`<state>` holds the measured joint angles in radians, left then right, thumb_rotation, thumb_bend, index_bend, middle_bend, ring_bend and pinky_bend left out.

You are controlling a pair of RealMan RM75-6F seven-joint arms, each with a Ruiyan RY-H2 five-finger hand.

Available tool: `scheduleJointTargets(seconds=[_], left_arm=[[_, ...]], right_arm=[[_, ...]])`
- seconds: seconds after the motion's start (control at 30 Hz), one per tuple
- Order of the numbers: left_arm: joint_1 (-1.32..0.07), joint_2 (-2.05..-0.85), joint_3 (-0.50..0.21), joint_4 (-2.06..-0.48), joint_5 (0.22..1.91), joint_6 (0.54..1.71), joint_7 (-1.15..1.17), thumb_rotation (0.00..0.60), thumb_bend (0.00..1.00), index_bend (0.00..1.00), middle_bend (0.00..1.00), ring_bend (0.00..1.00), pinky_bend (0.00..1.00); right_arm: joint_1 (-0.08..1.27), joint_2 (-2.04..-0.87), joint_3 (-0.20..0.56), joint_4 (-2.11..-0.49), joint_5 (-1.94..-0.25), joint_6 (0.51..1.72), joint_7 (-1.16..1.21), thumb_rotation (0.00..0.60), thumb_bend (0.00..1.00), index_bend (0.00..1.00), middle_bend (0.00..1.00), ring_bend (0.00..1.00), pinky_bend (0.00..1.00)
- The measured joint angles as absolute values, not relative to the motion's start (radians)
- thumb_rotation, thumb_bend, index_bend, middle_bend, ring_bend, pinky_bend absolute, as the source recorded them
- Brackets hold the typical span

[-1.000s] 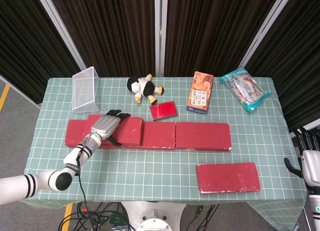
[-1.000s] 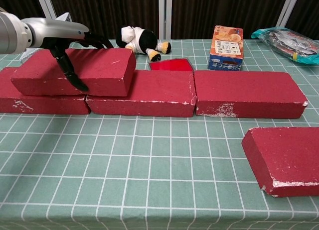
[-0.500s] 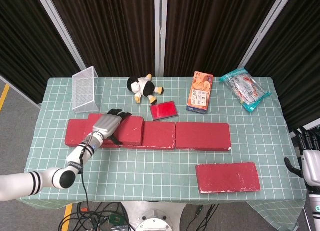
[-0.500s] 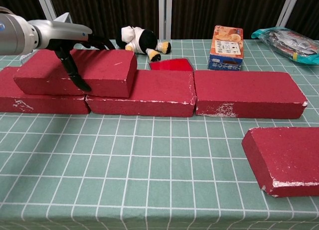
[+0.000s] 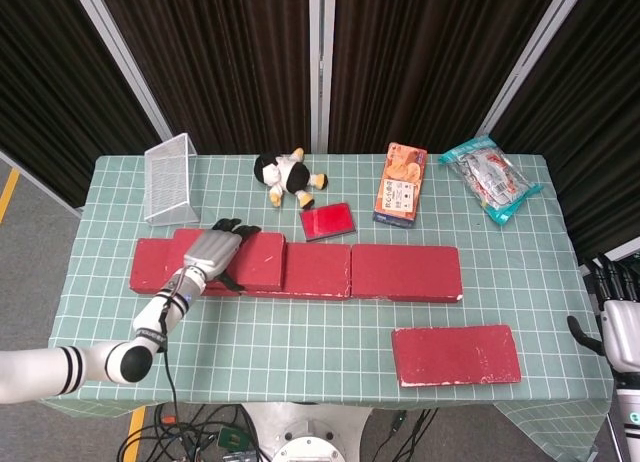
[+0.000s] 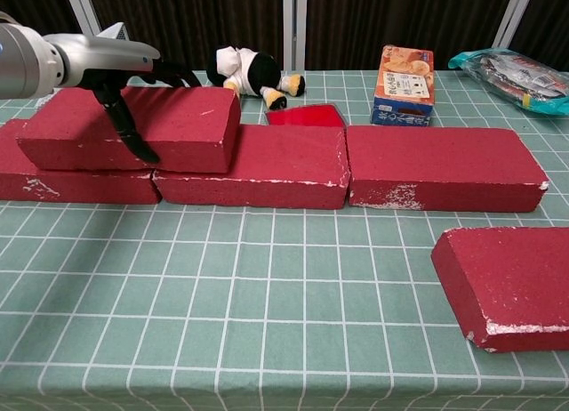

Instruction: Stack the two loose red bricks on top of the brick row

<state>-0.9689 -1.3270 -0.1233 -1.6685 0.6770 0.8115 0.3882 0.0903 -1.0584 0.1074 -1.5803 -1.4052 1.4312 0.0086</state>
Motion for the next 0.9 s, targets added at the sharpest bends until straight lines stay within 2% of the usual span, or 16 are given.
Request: scheduleJointTargets(seconds=[0.63,0.9], left_arm=[[-0.985,-1.359,-0.094,-1.639,0.642,0.809,0.400,0.600,0.01,0.14,0.24,0.00,0.04],[-0.985,-1.353,-0.089,-1.640,0.640,0.803,0.391,0.600,0.01,0.09,0.08,0.00,0.03]], right_arm=[[0.091,-1.060,0.107,-1.572,-1.396,1.422,0.020,0.600,0.25,0.00,0.00,0.00,0.00],[0.093,-1.061,0.105,-1.571,-1.396,1.414,0.021,0.600,0.25,0.00,0.00,0.00,0.00]])
